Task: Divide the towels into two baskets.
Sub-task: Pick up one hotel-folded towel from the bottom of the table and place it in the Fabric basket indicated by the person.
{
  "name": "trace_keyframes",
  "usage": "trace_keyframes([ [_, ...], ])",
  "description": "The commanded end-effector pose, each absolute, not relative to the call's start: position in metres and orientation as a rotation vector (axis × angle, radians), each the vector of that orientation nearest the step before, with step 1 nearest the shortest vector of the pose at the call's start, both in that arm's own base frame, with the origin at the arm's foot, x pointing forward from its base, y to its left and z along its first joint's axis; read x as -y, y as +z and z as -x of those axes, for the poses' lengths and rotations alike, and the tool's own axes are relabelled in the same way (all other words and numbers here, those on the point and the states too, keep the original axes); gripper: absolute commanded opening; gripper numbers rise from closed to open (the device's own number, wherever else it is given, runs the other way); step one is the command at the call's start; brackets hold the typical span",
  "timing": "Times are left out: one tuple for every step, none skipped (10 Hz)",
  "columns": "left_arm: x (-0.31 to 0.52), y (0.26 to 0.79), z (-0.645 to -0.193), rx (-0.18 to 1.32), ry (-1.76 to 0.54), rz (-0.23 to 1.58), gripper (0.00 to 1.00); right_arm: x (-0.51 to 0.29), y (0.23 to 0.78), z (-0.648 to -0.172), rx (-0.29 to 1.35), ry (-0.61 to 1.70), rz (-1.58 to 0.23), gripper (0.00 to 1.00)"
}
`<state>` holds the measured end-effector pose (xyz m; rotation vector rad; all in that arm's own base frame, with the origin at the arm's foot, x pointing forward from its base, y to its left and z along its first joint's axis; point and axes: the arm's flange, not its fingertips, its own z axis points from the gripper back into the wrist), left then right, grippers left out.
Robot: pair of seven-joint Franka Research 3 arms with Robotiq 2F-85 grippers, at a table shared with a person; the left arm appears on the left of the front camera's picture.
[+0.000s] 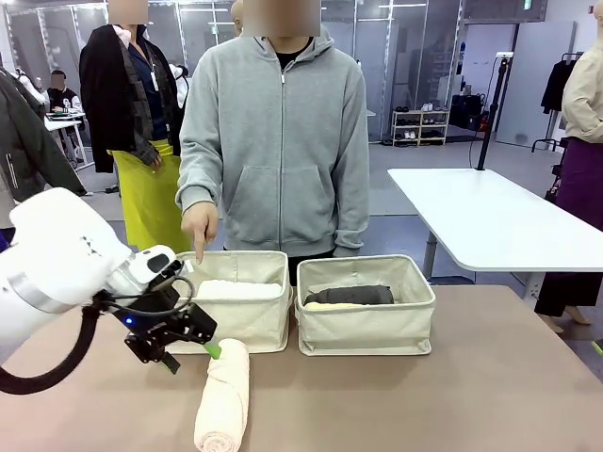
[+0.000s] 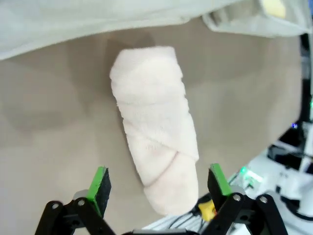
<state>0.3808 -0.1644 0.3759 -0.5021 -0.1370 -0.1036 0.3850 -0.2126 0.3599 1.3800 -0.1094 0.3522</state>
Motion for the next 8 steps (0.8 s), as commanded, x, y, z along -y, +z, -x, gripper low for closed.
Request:
trace_keyframes([
  [0.175, 0.364, -0.378, 0.145, -0.050, 0.468, 1.00, 0.210, 0.361, -0.383, 0.123, 0.364, -1.370, 0.80],
  [0.180, 0.356, -0.379, 0.155, -0.037, 0.478, 1.00, 0.210, 0.361, -0.383, 0.123, 0.364, -1.370, 0.80],
  [0.184, 0.348, -0.379, 0.151, -0.022, 0.478, 1.00, 0.210, 0.361, -0.383, 0.123, 0.364, -1.370, 0.80],
  [0.189, 0.342, -0.378, 0.137, -0.029, 0.491, 1.00, 0.210, 0.361, -0.383, 0.123, 0.364, -1.370, 0.80],
  [0.194, 0.337, -0.378, 0.130, -0.029, 0.496, 1.00, 0.210, 0.361, -0.383, 0.123, 0.364, -1.370, 0.80],
  [0.199, 0.330, -0.379, 0.126, -0.034, 0.500, 1.00, 0.210, 0.361, -0.383, 0.123, 0.364, -1.370, 0.80],
  [0.203, 0.326, -0.380, 0.128, -0.045, 0.516, 1.00, 0.210, 0.361, -0.383, 0.123, 0.364, -1.370, 0.80],
  [0.204, 0.323, -0.381, 0.133, -0.054, 0.524, 1.00, 0.210, 0.361, -0.383, 0.123, 0.364, -1.370, 0.80],
])
